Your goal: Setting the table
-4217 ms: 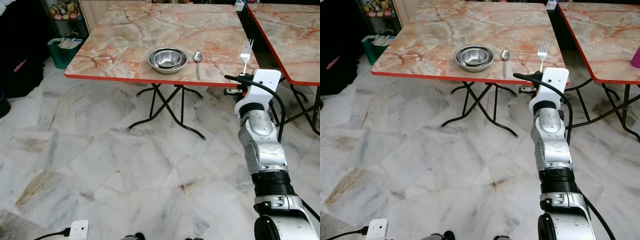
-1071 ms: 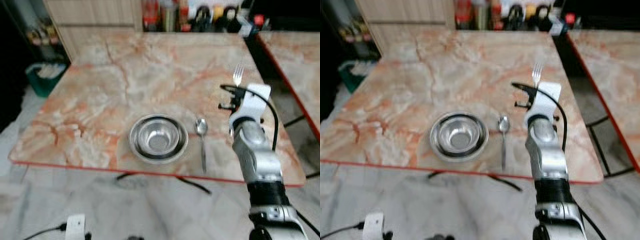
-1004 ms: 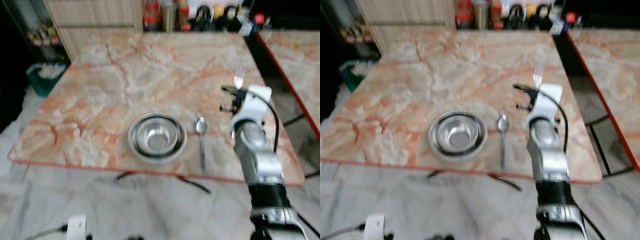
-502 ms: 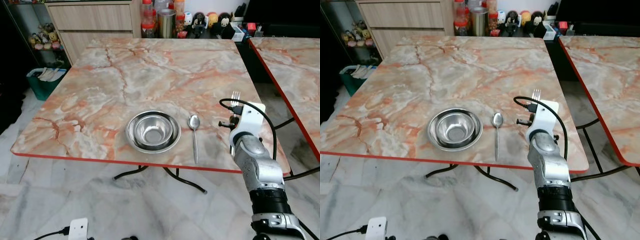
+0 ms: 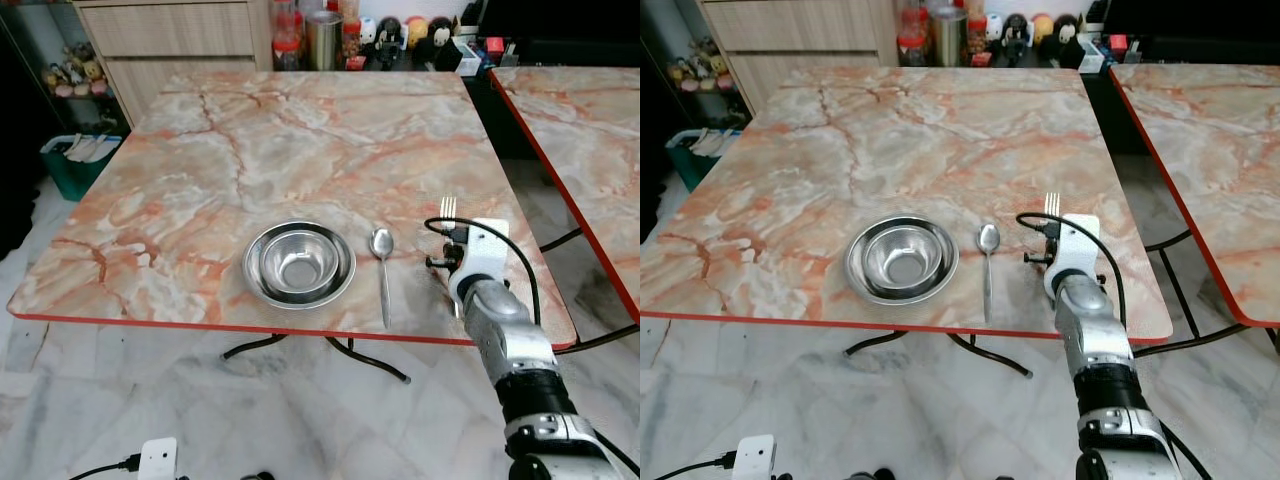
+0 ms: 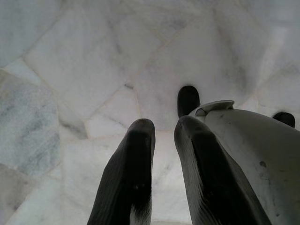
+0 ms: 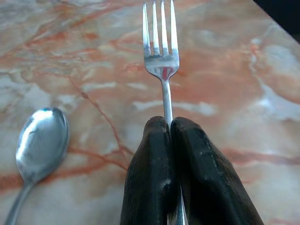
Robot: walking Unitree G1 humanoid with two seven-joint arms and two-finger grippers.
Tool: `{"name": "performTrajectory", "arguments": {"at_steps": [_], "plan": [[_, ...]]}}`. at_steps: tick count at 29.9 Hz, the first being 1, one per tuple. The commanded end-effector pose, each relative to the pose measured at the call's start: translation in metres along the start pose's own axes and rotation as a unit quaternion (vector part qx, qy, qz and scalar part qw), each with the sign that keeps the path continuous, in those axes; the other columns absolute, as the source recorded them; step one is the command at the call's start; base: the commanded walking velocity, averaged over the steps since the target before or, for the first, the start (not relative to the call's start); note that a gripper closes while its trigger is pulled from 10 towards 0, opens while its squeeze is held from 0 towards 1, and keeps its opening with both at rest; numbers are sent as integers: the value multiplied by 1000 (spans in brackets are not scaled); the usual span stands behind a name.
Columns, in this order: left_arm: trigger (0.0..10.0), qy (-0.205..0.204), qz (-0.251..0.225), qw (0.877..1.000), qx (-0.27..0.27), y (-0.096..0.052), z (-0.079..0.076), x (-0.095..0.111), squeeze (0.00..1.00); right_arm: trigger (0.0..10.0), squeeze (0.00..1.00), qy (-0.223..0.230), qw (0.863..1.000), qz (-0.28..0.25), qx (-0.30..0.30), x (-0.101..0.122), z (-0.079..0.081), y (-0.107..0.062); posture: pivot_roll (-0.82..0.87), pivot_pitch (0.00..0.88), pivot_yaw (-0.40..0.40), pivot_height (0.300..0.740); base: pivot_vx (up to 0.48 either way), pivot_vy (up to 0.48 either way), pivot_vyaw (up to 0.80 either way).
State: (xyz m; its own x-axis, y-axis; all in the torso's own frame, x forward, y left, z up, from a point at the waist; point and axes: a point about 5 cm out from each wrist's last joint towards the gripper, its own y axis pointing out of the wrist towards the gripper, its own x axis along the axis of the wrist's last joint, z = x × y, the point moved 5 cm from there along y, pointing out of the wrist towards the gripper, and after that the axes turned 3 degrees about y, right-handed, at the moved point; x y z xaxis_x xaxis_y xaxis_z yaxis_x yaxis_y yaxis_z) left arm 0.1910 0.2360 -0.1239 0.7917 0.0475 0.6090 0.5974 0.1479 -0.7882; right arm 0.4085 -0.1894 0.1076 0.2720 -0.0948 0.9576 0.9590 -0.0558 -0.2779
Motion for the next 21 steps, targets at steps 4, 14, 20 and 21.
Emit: {"name": "performTrajectory", "arguments": {"at_steps": [4, 14, 20, 21], "plan": [[10000, 9, 23, 1000, 0, -2, 1, -12, 0, 10000, 0, 37, 999, -8, 17, 13, 16, 4, 1, 145, 2, 736, 0, 0, 0], [10000, 5, 29, 1000, -7, -2, -2, -14, 0, 10000, 0, 81, 996, 21, 19, 23, 38, -3, 5, 148, -8, 736, 0, 0, 0], [10000, 1, 30, 1000, -7, -2, -2, -14, 0, 10000, 0, 59, 997, 30, 26, 30, 36, -12, -3, 152, -13, 736, 0, 0, 0], [10000, 1, 30, 1000, -7, -2, -2, -14, 0, 10000, 0, 54, 998, 32, 25, 30, 34, -13, -3, 152, -13, 736, 0, 0, 0]]}}
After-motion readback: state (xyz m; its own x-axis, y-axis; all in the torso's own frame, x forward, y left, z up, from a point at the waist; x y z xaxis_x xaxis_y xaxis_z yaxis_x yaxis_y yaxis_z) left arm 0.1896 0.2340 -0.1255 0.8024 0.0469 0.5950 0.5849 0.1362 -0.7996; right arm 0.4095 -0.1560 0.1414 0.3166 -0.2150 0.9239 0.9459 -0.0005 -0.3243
